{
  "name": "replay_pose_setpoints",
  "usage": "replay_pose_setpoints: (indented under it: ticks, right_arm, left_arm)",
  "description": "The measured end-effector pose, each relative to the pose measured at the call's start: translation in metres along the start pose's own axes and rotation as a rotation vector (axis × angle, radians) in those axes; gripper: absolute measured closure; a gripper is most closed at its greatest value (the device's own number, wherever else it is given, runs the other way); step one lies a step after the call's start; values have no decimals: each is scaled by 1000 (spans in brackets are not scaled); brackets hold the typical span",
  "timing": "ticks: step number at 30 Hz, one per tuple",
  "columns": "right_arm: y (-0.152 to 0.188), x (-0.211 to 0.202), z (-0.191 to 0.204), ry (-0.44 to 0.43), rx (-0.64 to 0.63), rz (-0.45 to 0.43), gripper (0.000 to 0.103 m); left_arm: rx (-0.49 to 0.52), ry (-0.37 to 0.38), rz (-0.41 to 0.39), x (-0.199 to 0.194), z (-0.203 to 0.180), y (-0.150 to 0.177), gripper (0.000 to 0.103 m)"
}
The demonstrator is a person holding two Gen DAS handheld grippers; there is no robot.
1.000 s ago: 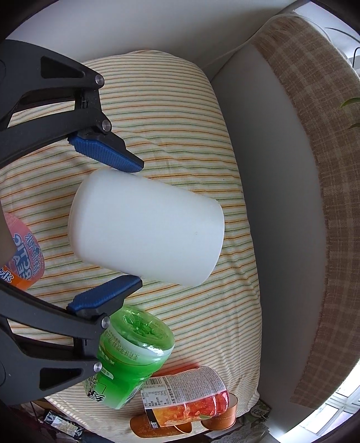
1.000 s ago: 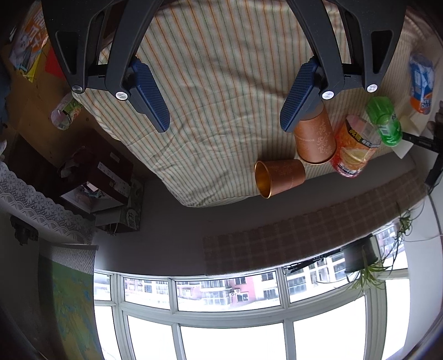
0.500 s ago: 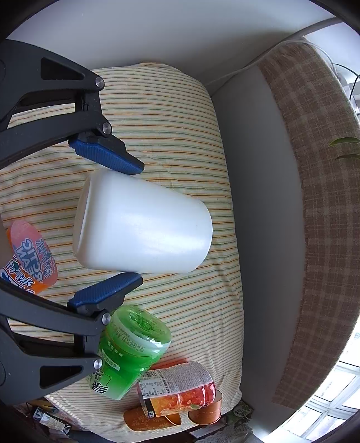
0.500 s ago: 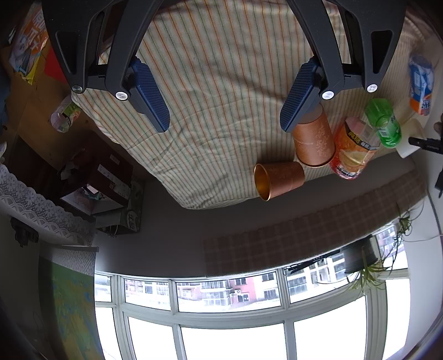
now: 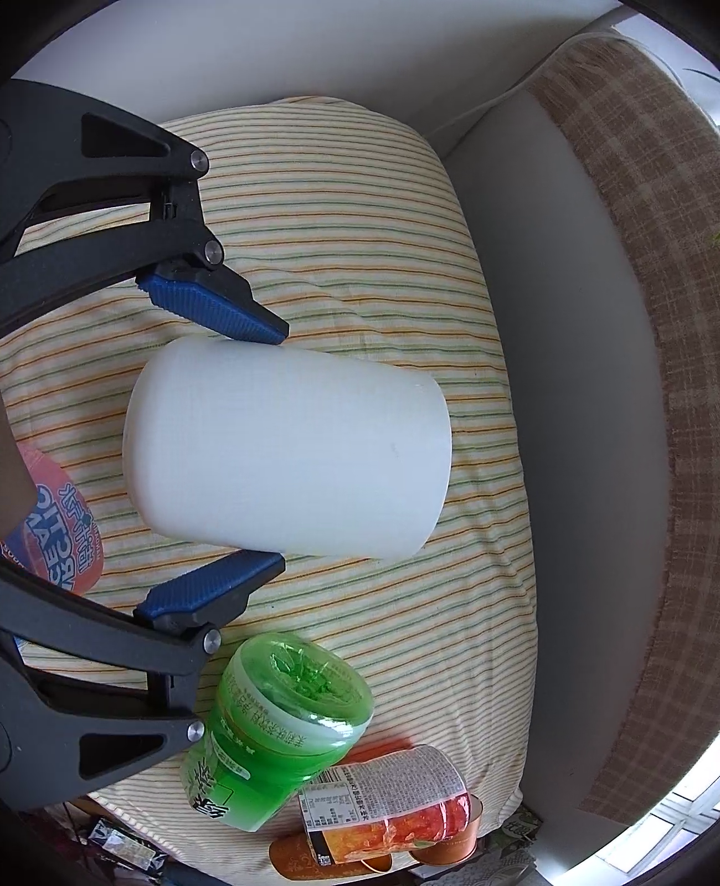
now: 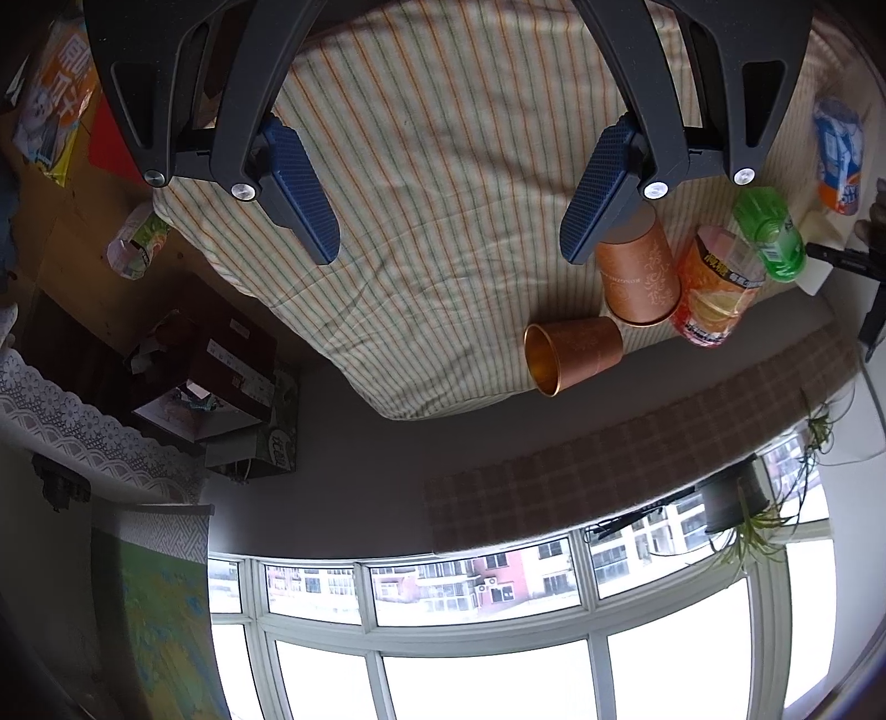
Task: Flip cup upright
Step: 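Lift the white cup with the left gripper toward the right gripper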
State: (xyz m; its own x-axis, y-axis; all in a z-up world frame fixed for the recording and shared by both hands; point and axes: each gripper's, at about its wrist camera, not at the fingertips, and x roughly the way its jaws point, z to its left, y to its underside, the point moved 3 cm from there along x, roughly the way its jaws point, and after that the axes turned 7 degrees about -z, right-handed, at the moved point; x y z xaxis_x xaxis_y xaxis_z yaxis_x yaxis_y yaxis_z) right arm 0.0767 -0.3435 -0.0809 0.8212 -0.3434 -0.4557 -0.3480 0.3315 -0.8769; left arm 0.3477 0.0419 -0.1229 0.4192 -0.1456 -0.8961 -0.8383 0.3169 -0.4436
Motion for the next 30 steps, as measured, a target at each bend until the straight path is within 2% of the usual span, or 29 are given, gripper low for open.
replay_pose_setpoints:
  ticks: [7, 11, 17, 23, 30]
  right_arm:
    - [0, 1, -6, 9, 17, 5, 21]
    - [0, 1, -3, -8, 15, 9, 21]
    - [0, -3, 1, -31, 14, 5, 21]
    - [-3, -10, 1, -66, 23, -7, 21]
    - [-1, -20, 3, -109, 13, -17, 21]
  left_arm:
    - [-9, -33, -45, -7, -2, 0, 27]
    - [-19, -42, -93, -30, -4, 3, 27]
    - [-54, -6, -208, -84, -18, 11, 27]
    - [-50, 67, -302, -140, -63, 31, 27]
    - [-91, 126, -322, -163, -113, 71, 27]
